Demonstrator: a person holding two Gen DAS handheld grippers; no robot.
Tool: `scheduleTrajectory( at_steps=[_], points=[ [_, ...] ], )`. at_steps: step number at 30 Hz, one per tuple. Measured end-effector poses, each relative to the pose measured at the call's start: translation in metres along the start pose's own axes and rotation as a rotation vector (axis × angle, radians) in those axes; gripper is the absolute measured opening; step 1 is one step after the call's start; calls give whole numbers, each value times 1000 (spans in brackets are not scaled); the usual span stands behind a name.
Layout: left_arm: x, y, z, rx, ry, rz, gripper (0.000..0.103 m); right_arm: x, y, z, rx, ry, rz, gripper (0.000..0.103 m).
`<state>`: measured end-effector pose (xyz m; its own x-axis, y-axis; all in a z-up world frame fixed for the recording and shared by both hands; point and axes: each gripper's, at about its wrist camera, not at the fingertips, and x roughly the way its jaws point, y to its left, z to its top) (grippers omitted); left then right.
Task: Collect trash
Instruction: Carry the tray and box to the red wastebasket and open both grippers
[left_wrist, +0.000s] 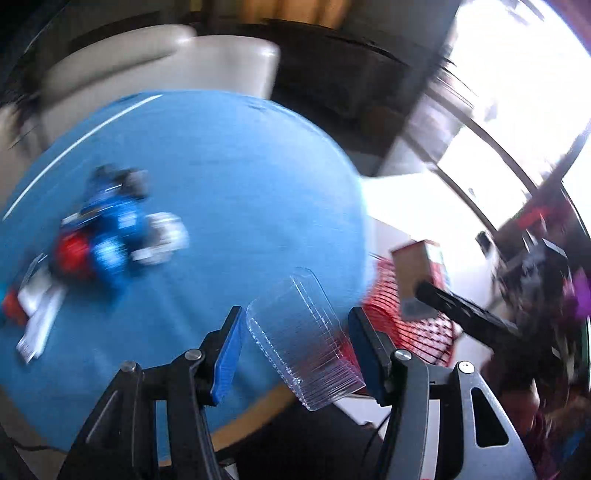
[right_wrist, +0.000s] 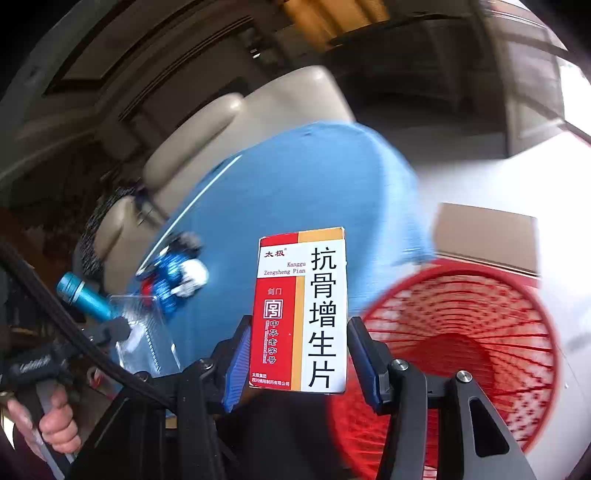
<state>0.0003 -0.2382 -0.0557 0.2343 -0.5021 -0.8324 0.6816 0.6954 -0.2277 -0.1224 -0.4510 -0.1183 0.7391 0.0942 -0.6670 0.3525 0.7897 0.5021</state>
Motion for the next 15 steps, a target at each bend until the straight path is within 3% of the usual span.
scheduleTrajectory(
  at_steps=[8, 11, 15],
  points=[
    [62, -80, 19, 164, 97, -104, 60, -16, -76, 9, 184, 32, 4, 59],
    [83, -92, 24, 191, 118, -110, 61, -15, -95, 7, 248, 35, 27, 65],
    [78, -99, 15, 224, 110, -73, 64, -21, -105, 8, 261, 1, 2, 67]
  ],
)
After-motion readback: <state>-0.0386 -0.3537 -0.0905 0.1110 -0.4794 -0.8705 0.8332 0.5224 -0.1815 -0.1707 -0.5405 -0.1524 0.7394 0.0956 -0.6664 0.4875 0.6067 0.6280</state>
